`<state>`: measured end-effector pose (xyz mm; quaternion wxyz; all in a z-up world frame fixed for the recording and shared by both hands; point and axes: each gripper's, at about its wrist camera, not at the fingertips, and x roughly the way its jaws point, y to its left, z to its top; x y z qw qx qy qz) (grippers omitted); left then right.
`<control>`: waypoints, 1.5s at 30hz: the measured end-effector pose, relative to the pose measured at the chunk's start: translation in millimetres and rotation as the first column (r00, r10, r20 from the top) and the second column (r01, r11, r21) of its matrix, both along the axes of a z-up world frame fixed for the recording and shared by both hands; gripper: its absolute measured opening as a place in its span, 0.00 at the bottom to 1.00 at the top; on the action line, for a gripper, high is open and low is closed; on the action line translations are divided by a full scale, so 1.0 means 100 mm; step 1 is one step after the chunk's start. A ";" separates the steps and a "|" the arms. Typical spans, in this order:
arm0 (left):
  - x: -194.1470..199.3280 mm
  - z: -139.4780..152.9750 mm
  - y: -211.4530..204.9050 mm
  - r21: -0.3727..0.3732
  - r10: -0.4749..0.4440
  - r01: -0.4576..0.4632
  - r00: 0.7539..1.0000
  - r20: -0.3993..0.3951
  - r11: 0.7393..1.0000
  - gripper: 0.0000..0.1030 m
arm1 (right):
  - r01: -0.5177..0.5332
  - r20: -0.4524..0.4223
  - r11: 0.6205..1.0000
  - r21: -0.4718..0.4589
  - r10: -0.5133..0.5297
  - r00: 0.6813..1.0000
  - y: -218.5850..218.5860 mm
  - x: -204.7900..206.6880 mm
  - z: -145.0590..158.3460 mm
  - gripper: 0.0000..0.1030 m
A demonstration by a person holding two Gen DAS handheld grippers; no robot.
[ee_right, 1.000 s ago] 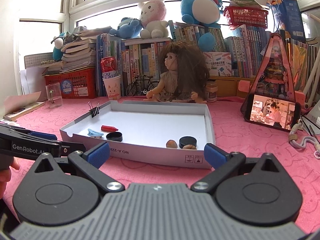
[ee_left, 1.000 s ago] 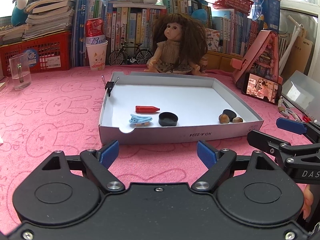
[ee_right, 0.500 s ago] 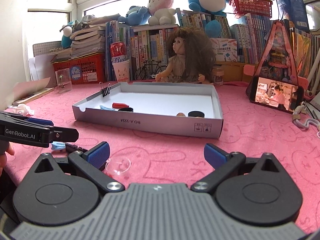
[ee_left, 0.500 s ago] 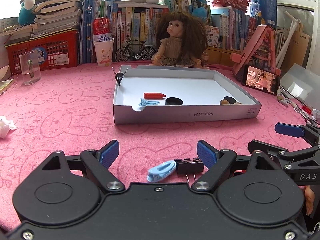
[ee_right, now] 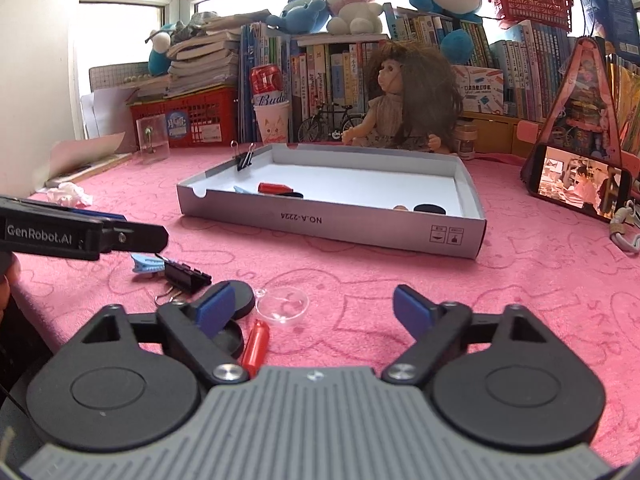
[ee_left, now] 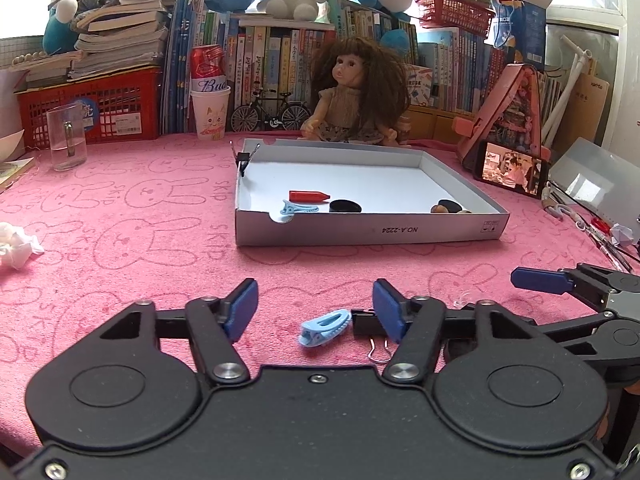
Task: Organize rigid objects
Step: 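Grasp the light-blue hair clip with the left tool while the right grasps the clear plastic lid, then carry the clip into the tray with the left tool while the right carries the clear lid, release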
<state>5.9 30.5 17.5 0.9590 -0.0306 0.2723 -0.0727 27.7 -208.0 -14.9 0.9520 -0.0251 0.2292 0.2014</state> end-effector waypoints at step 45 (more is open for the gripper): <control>0.10 -0.15 -0.07 0.040 0.037 -0.036 0.999 -0.026 0.999 0.14 | -0.003 -0.003 1.000 -0.028 0.003 1.000 0.08 -0.02 -0.01 0.32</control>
